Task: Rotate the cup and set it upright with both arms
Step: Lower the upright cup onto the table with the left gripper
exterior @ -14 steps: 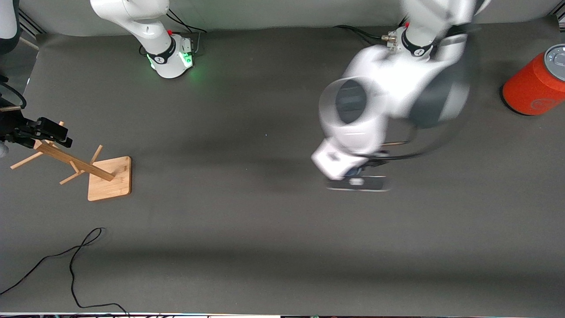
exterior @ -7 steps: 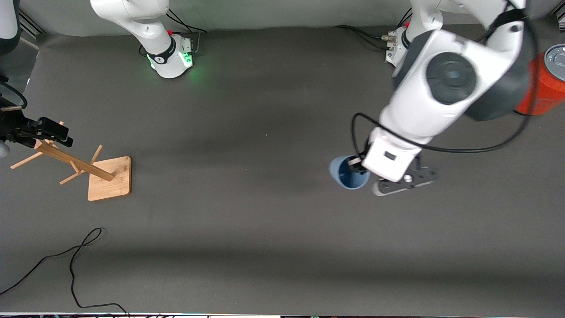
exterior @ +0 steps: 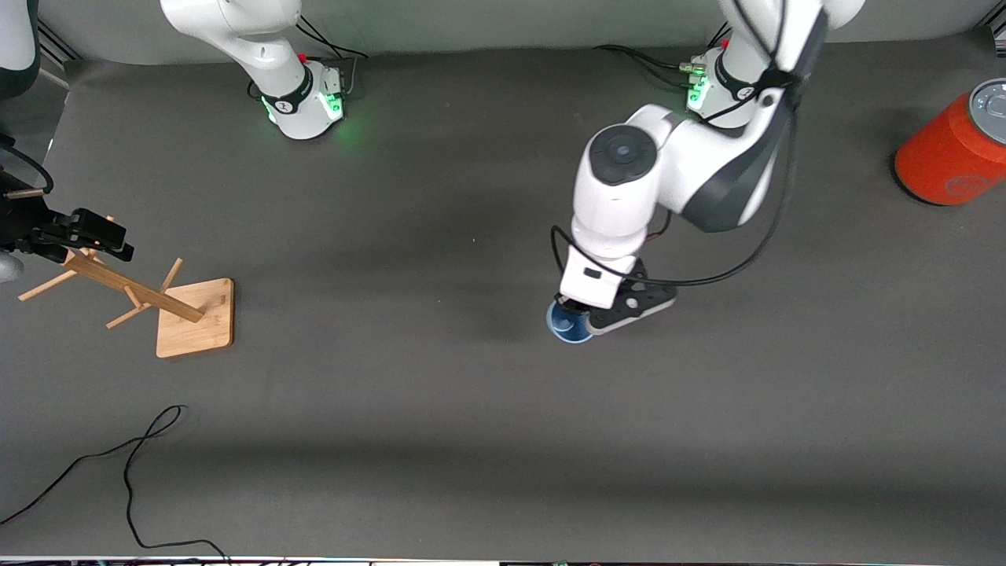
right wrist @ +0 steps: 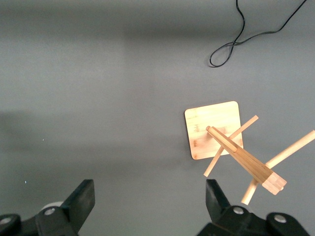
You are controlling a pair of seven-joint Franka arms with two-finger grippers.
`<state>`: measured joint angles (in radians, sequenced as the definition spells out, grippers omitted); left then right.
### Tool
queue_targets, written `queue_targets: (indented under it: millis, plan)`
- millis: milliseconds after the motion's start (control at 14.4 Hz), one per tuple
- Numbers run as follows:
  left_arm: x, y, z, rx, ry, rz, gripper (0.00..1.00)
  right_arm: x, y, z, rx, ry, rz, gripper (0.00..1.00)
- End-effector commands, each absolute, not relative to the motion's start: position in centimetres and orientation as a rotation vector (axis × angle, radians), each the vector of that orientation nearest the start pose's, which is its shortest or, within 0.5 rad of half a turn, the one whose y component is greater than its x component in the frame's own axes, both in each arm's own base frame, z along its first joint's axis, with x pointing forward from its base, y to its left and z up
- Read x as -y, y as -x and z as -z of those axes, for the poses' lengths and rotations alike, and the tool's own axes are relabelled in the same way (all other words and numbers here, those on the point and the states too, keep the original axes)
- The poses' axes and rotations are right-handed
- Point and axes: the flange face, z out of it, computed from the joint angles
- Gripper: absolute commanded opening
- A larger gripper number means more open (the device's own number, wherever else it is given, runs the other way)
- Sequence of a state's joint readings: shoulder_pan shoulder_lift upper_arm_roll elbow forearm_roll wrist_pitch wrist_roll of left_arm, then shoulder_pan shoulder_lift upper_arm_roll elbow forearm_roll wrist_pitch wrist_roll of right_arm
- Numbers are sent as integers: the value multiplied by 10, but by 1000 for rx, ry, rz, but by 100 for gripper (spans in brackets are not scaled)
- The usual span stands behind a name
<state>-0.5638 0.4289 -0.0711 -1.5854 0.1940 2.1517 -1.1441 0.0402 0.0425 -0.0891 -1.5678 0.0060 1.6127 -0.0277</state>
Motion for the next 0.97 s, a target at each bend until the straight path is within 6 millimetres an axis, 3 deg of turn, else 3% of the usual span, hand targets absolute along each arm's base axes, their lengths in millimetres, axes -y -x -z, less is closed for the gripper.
queue_targets:
  millis: [0,139,277,416,623,693,762,900]
  plan:
    - [401,-556,-354,708,2998,381,0,26,-568,-610,-29,3135,-2,100]
    - [418,-551,-311,726,2980,412,0,25,-568,-610,-27,3134,-2,100]
    - [424,-551,-283,735,2978,422,0,25,-569,-609,-27,3135,-4,100]
    - [430,-550,-268,789,2996,436,0,25,-569,-609,-27,3135,-4,100]
    - [435,-547,-264,779,3002,437,0,25,-569,-609,-27,3135,-4,100]
    - [435,-547,-262,782,3001,434,30,25,-569,-609,-29,3133,-4,100]
    - [435,-547,-262,783,2999,434,99,26,-568,-611,-29,3133,1,100]
    - [435,-550,-272,779,2996,446,100,26,-569,-610,-29,3133,-2,100]
